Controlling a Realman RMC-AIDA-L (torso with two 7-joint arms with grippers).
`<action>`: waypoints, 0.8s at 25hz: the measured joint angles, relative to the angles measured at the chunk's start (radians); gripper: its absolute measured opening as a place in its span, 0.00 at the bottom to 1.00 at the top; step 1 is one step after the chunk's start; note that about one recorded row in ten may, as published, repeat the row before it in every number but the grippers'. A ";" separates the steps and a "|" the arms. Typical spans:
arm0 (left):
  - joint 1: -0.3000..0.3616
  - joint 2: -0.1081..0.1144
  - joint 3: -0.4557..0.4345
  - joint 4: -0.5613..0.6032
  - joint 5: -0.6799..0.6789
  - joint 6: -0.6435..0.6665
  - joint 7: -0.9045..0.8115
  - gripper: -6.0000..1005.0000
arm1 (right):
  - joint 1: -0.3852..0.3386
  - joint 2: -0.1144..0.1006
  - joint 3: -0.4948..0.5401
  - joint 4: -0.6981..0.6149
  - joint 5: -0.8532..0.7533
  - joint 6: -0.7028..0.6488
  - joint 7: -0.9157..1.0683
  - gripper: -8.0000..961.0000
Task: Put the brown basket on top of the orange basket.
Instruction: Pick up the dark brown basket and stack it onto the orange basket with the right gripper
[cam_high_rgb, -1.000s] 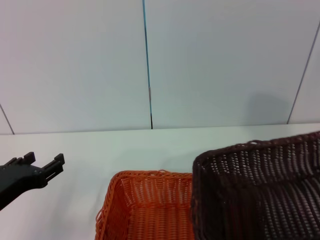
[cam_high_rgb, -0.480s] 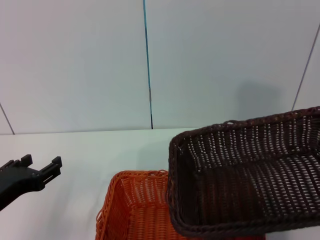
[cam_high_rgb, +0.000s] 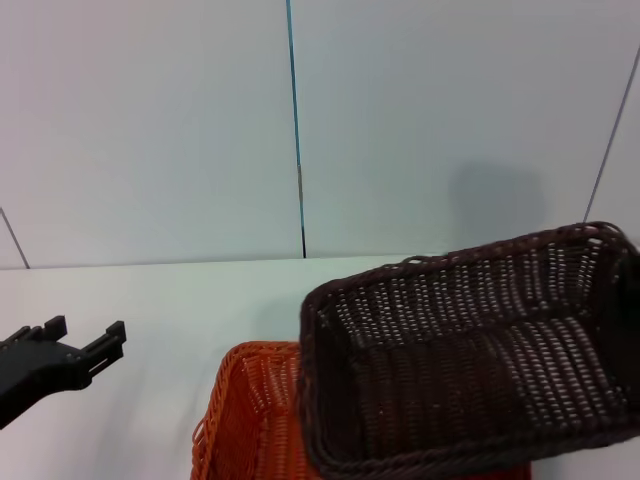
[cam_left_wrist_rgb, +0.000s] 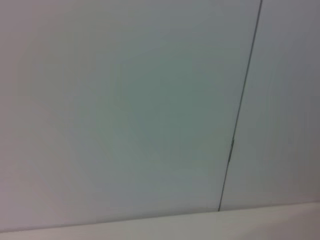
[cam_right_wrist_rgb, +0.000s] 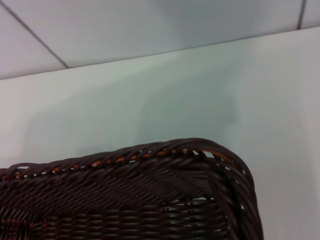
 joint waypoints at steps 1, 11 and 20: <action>0.000 0.000 0.000 0.000 0.006 -0.002 -0.007 0.76 | 0.004 0.001 -0.005 -0.012 0.000 -0.014 0.000 0.14; 0.000 -0.002 0.012 -0.012 0.066 -0.008 -0.051 0.76 | 0.077 0.025 -0.086 -0.186 0.006 -0.175 0.003 0.14; 0.000 -0.002 0.008 -0.015 0.074 -0.003 -0.062 0.76 | 0.103 0.026 -0.175 -0.260 0.109 -0.244 0.005 0.14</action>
